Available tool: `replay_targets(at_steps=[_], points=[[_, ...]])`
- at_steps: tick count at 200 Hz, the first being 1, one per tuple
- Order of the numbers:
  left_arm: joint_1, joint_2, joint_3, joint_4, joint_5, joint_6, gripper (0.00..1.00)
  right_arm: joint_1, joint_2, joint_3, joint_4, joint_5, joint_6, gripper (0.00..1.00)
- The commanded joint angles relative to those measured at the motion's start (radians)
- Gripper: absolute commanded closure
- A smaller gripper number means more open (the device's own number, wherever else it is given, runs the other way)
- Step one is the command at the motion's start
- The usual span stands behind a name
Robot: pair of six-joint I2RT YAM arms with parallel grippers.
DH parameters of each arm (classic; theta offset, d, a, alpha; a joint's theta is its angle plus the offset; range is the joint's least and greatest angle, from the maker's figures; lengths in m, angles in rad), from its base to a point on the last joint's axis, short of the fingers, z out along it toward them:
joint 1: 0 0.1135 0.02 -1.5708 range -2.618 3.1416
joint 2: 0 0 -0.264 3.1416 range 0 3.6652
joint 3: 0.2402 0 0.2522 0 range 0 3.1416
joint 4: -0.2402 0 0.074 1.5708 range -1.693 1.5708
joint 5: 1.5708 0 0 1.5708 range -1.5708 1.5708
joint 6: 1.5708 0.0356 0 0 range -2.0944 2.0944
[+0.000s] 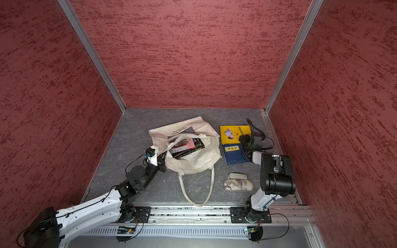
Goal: Take out the books from the canvas bag
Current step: Place the book on the book, then pick up the book from the canvas bag.
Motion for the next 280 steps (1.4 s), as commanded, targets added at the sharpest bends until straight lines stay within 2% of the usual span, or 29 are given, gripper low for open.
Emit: replay_targets(at_steps=[1,15,33,37,48,53,85,132,166,201,236,280], points=[[-0.003,-0.014,0.012,0.079,-0.006,0.017,1.00,-0.010,-0.080,-0.008,-0.047,-0.004,0.002,0.25],[-0.003,-0.013,0.012,0.079,-0.006,0.017,1.00,-0.010,-0.119,-0.017,-0.085,0.012,-0.006,0.18],[-0.003,-0.012,0.011,0.083,-0.004,0.017,1.00,-0.010,-0.174,-0.043,-0.099,0.022,-0.005,0.15],[-0.003,-0.013,0.011,0.084,-0.003,0.017,1.00,-0.011,-0.200,-0.051,-0.102,0.027,-0.002,0.10],[-0.003,-0.012,0.009,0.085,-0.003,0.017,1.00,-0.010,-0.241,-0.070,-0.100,0.031,0.004,0.08],[-0.003,-0.012,0.009,0.087,-0.001,0.017,1.00,-0.009,-0.260,-0.078,-0.098,0.026,0.004,0.02],[-0.003,-0.007,-0.003,0.118,0.014,0.023,1.00,0.032,-0.419,-0.141,-0.099,0.032,-0.002,0.01],[-0.002,-0.001,-0.013,0.150,0.027,0.029,1.00,0.275,-0.743,-0.249,-0.117,0.195,0.027,0.01],[-0.004,-0.006,-0.021,0.163,0.042,0.031,1.00,0.450,-0.852,-0.321,-0.107,0.222,0.078,0.01],[-0.003,-0.012,-0.024,0.163,0.042,0.031,1.00,0.604,-0.973,-0.385,-0.121,0.342,0.143,0.01],[-0.004,-0.004,-0.021,0.163,0.044,0.030,1.00,0.757,-0.990,-0.401,-0.093,0.441,0.153,0.01],[-0.004,-0.003,-0.022,0.164,0.036,0.031,1.00,0.956,-0.891,-0.392,0.030,0.539,0.180,0.01]])
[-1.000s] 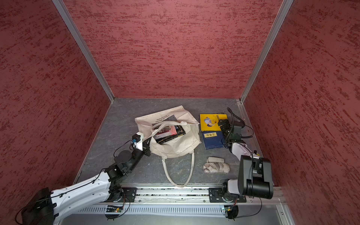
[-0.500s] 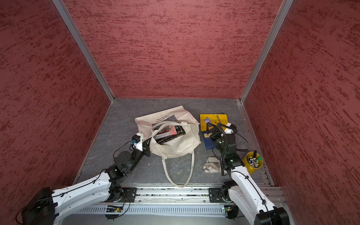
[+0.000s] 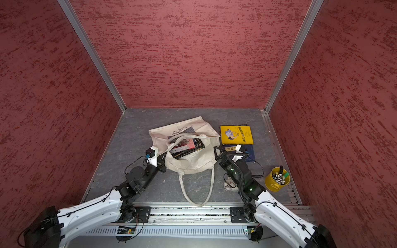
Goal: Take out the books from the canvas bag
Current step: Pick up the book from the canvas bag.
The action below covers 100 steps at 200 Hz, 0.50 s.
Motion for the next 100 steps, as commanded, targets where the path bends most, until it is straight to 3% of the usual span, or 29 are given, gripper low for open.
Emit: replay_targets(at_steps=[1,61,100], points=[[-0.003,-0.010,0.003,0.106,0.018,0.017,1.00,0.086,0.052,0.010,0.091,0.108,0.030,0.01],[-0.005,-0.010,0.004,0.104,0.018,0.012,1.00,0.281,0.304,0.015,0.332,0.189,0.073,0.04],[-0.005,-0.013,0.003,0.104,0.021,0.009,1.00,0.321,0.535,0.088,0.482,0.148,0.068,0.08]])
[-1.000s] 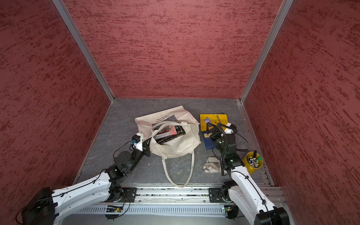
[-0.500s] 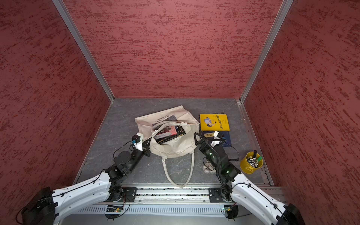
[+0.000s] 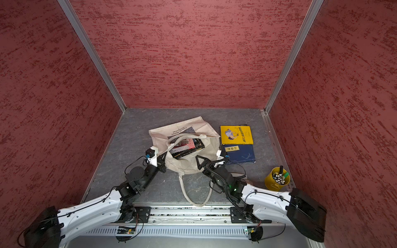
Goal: Take out the books from the canvas bag
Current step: Pick up the book from the canvas bag.
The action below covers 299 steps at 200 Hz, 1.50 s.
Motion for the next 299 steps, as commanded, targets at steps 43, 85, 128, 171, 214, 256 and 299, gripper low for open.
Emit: replay_targets(at_steps=[43,85,128,171,214,256,299], points=[[-0.005,-0.018,0.003,0.102,0.023,0.006,1.00,0.018,0.273,0.117,0.276,0.006,0.015,0.17],[-0.006,-0.018,0.002,0.101,0.026,0.002,1.00,0.016,0.467,0.223,0.319,-0.006,0.017,0.26],[-0.005,-0.025,-0.001,0.101,0.024,0.000,1.00,-0.007,0.625,0.314,0.362,-0.021,0.051,0.39],[-0.006,-0.021,-0.001,0.102,0.027,-0.001,1.00,-0.055,0.727,0.422,0.343,-0.047,0.029,0.42],[-0.005,-0.034,-0.003,0.098,0.024,-0.001,1.00,-0.107,0.822,0.459,0.388,-0.072,0.072,0.49],[-0.005,-0.025,0.001,0.098,0.028,-0.001,1.00,-0.140,0.834,0.479,0.388,-0.064,0.071,0.54],[-0.005,-0.026,0.000,0.098,0.025,0.002,1.00,-0.155,0.817,0.481,0.380,-0.058,0.054,0.71]])
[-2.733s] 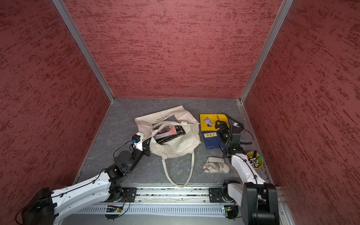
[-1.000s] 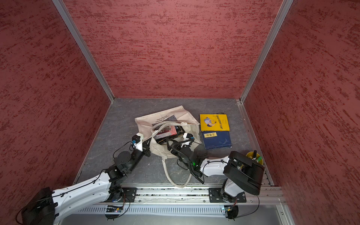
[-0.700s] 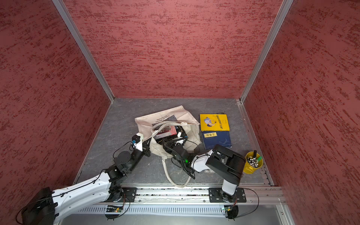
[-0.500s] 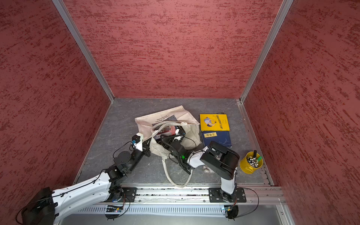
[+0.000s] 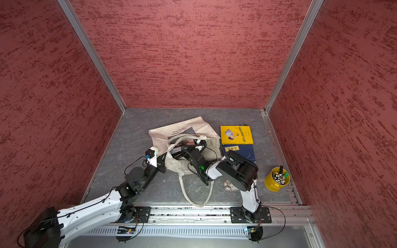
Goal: Take out the books from the canvas bag
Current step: Pick up the book from the canvas bag.
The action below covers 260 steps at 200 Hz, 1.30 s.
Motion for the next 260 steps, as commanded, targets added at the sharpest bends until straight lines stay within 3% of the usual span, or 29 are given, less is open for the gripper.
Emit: replay_targets(at_steps=[1,71,100,170,260], points=[[-0.005,-0.017,0.009,0.097,0.020,0.002,1.00,-0.008,-0.008,0.019,0.016,0.009,-0.006,0.71],[-0.005,-0.013,0.010,0.097,0.019,0.003,1.00,-0.011,-0.004,0.010,0.039,0.015,-0.006,0.86],[-0.005,-0.019,0.008,0.094,0.018,0.003,1.00,-0.011,-0.033,-0.014,0.058,0.012,-0.018,1.00],[-0.005,-0.008,0.013,0.097,-0.003,0.003,1.00,-0.008,-0.199,-0.139,0.034,-0.042,-0.055,1.00],[-0.005,-0.013,0.011,0.099,-0.009,-0.001,1.00,0.036,-0.539,-0.198,-0.358,-0.124,-0.327,1.00]])
